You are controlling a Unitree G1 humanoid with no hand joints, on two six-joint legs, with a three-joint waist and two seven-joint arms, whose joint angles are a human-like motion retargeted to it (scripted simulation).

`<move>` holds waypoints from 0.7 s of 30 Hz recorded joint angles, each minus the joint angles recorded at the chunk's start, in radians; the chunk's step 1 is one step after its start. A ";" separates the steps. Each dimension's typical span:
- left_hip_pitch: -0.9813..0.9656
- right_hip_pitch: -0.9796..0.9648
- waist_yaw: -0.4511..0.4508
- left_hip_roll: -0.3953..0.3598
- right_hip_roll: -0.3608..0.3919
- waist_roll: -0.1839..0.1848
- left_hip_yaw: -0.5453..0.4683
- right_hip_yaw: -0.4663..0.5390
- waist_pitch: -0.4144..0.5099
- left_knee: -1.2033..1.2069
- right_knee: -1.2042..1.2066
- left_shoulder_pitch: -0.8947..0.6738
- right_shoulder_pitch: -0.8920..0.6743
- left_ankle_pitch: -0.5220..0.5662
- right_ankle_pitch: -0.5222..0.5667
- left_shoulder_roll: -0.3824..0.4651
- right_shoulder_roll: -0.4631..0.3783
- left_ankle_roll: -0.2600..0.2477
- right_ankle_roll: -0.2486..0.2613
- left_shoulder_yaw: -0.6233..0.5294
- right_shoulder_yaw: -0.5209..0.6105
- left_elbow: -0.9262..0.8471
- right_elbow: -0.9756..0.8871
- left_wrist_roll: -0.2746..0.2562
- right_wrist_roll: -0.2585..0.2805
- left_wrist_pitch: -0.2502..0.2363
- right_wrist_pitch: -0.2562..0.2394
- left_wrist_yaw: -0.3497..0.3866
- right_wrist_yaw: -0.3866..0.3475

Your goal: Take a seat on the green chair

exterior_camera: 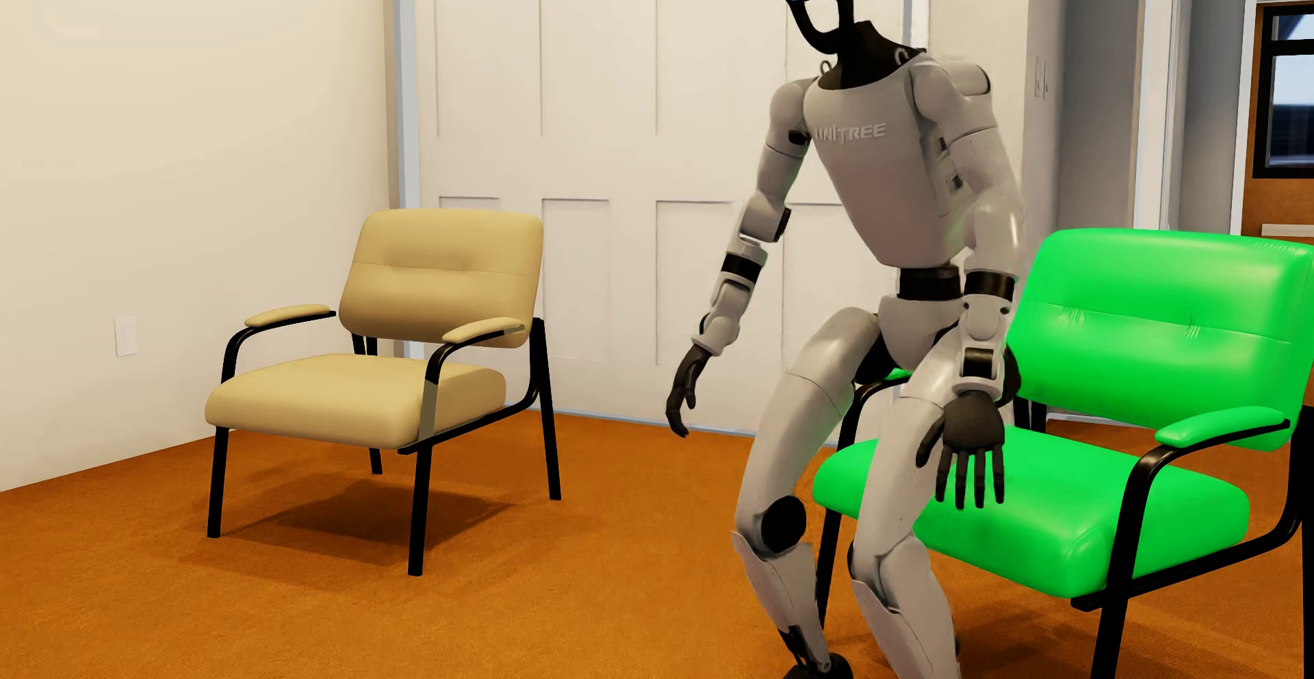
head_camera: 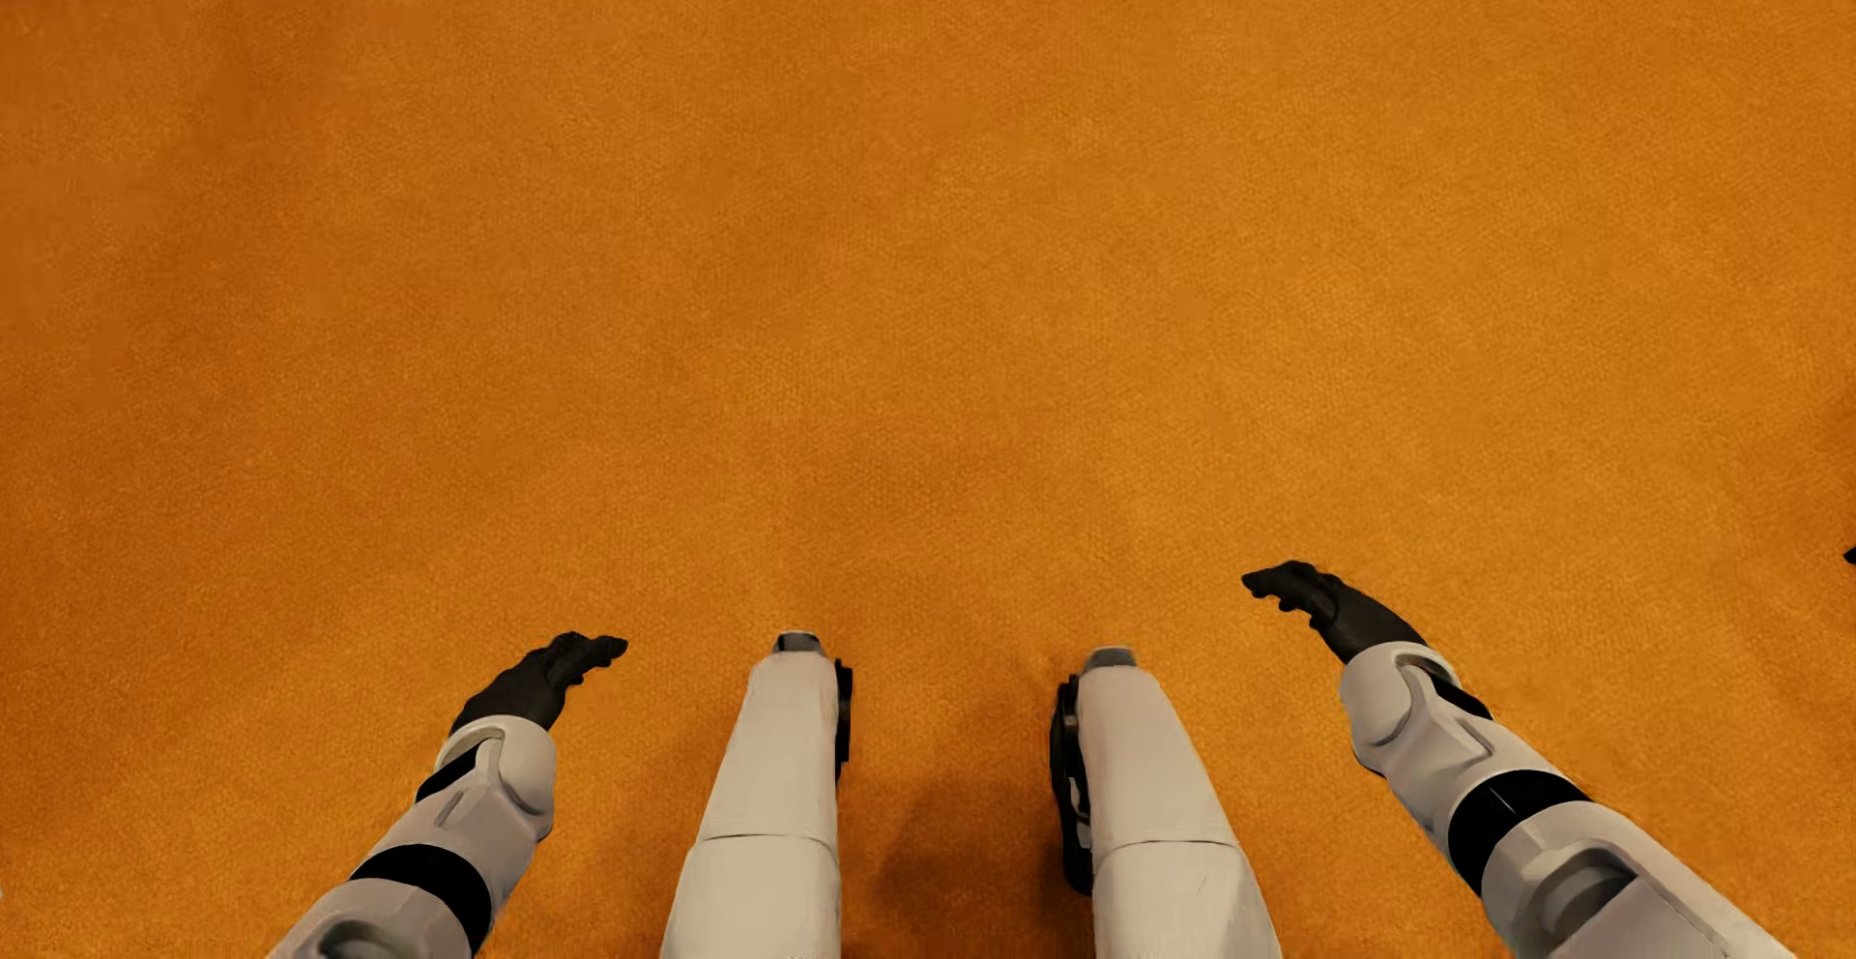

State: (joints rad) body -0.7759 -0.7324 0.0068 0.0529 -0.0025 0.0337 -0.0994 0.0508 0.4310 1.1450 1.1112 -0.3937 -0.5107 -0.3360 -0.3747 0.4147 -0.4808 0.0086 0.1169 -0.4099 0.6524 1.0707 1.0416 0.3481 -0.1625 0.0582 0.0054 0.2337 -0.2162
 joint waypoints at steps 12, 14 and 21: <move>-0.368 -0.358 -0.009 0.008 0.006 -0.011 -0.072 0.055 0.118 0.384 0.357 -0.244 -0.207 -0.081 -0.058 0.017 0.028 -0.014 0.025 -0.110 0.070 -0.016 -0.059 -0.012 -0.011 0.016 -0.001 0.016 -0.009; -0.419 -0.406 -0.009 0.003 0.003 -0.009 -0.087 0.060 0.133 0.441 0.414 -0.281 -0.235 -0.089 -0.075 0.016 0.024 -0.011 0.029 -0.124 0.074 -0.015 -0.070 -0.011 -0.018 0.021 0.001 0.006 0.000; -0.536 -0.524 -0.009 -0.014 0.012 0.004 -0.117 0.077 0.207 0.571 0.539 -0.400 -0.335 -0.064 -0.057 0.002 0.042 0.004 0.049 -0.164 0.134 0.003 -0.080 -0.034 -0.013 0.027 0.001 0.029 -0.025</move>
State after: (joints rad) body -1.3122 -1.2562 -0.0017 0.0384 0.0094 0.0374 -0.2164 0.1278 0.6383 1.7164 1.6505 -0.7934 -0.8454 -0.3998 -0.4313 0.4164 -0.4390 0.0129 0.1658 -0.5742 0.7860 1.0733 0.9614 0.3145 -0.1755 0.0856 0.0061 0.2629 -0.2415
